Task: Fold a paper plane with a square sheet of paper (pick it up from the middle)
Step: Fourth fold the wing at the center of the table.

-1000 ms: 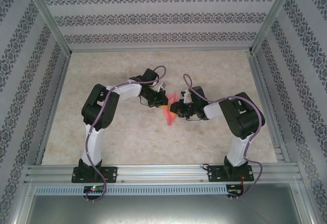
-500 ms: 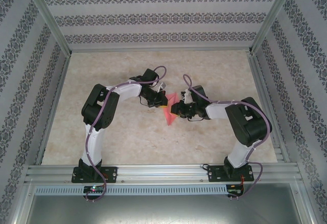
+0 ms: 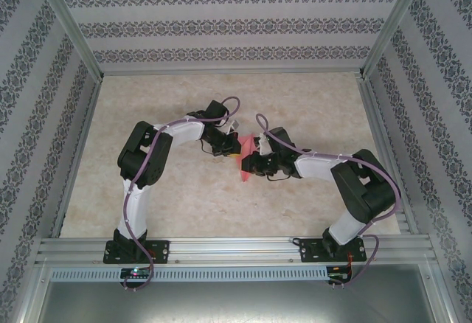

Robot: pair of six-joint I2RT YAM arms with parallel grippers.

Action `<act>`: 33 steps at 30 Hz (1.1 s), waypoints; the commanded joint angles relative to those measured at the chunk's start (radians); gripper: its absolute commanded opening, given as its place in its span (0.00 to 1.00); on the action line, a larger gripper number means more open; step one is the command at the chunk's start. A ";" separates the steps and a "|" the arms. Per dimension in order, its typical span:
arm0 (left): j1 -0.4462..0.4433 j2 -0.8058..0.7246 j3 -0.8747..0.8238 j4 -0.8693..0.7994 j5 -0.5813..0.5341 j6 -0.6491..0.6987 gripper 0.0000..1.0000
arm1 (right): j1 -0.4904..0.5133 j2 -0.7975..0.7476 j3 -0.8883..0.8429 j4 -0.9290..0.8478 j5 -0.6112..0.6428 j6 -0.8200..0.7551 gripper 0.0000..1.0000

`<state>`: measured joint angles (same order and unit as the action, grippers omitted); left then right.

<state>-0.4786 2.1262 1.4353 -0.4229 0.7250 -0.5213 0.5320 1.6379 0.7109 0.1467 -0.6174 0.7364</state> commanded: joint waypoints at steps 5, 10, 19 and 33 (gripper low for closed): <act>-0.008 -0.042 -0.024 -0.019 -0.001 0.033 0.00 | 0.031 0.043 -0.016 0.031 0.031 0.016 0.19; -0.007 -0.048 -0.030 -0.022 0.001 0.036 0.00 | 0.033 0.060 -0.029 0.049 0.029 0.018 0.19; -0.001 -0.060 -0.032 -0.026 0.002 0.038 0.00 | 0.039 0.093 -0.037 0.067 0.016 0.018 0.19; 0.006 -0.078 -0.061 -0.036 -0.013 0.049 0.00 | 0.038 0.098 -0.056 0.080 -0.001 0.017 0.20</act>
<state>-0.4774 2.0991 1.3922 -0.4301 0.7208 -0.5014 0.5594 1.7199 0.6769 0.2176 -0.6079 0.7555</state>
